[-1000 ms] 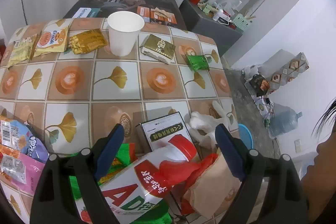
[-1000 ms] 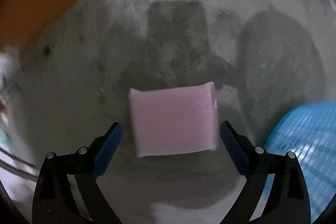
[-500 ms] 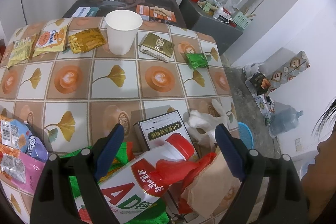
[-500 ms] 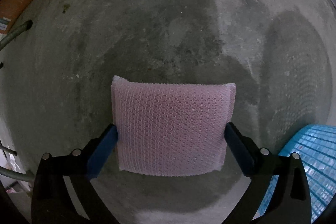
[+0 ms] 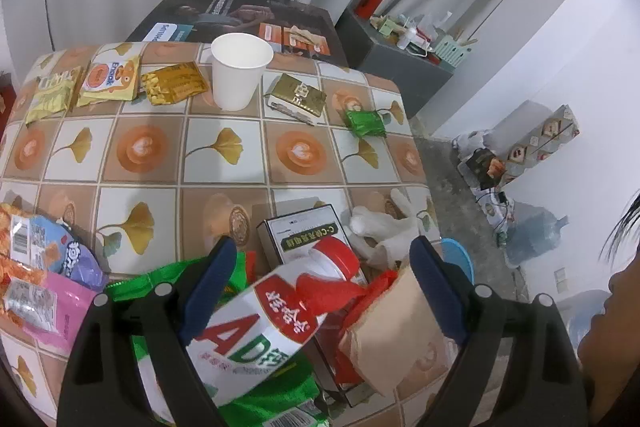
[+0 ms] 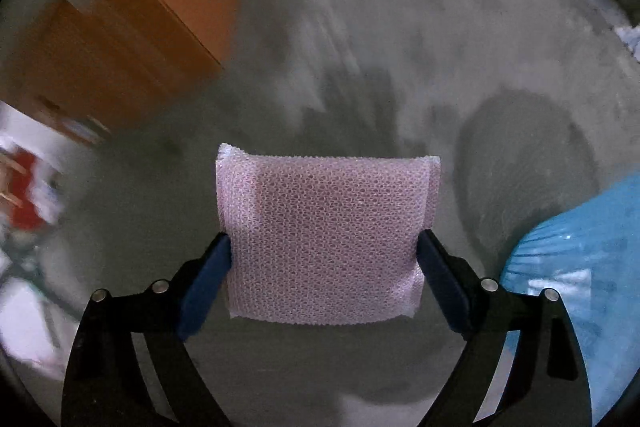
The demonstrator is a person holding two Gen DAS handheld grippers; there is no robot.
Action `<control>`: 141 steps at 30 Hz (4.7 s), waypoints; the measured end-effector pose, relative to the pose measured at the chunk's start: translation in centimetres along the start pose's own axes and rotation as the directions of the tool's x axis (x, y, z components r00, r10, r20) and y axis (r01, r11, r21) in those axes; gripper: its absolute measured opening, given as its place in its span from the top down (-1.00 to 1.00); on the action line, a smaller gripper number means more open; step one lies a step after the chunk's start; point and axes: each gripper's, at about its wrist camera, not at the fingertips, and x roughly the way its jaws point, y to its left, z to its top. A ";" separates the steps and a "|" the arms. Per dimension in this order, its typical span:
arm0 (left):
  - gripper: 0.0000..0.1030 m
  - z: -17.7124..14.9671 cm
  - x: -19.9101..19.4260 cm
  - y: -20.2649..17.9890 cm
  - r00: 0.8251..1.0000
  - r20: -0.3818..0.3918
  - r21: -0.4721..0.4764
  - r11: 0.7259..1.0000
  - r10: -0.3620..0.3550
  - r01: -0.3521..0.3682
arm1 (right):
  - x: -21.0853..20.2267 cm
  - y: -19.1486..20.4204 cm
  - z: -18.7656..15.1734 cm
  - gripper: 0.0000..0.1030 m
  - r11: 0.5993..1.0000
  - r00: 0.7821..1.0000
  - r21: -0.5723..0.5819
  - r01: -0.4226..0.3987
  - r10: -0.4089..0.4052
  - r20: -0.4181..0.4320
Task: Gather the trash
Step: 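Carry the pink sponge over the blue wastebasket and open the right tool, then move the right tool to the table and grasp the brown paper bag, then grasp the yellow snack bag with the left tool while the right tool holds the paper bag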
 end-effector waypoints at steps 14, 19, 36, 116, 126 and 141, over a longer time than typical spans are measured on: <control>-0.67 -4.4 -5.6 -0.3 0.993 0.082 -0.029 0.996 -0.083 0.086 | -10.0 -21.2 -6.1 -0.80 0.799 0.996 0.597 0.077 -0.090 -0.008; -0.67 -6.4 -7.9 0.2 0.991 0.101 -0.047 0.994 -0.091 0.096 | -9.9 -22.8 -6.6 -0.82 0.764 0.989 0.630 0.141 -0.133 -0.060; -0.67 -9.3 -10.5 2.0 0.987 0.133 -0.098 0.990 -0.088 0.101 | -9.4 -20.9 -9.3 -0.76 0.868 0.952 0.397 0.298 -0.301 -0.056; -0.39 -17.9 -3.7 -6.3 0.953 0.285 0.368 0.906 0.103 -0.208 | -29.6 7.7 -12.3 0.96 0.836 0.845 0.175 -0.520 0.474 0.246; -0.05 -12.9 2.9 -8.9 0.984 0.135 0.420 0.893 0.113 -0.160 | -28.7 5.9 -12.2 0.96 0.823 0.839 0.202 -0.532 0.477 0.262; -0.26 -12.9 11.6 -12.4 0.930 0.120 0.633 0.695 0.347 -0.341 | -26.8 3.4 -12.4 0.96 0.790 0.824 0.245 -0.562 0.508 0.251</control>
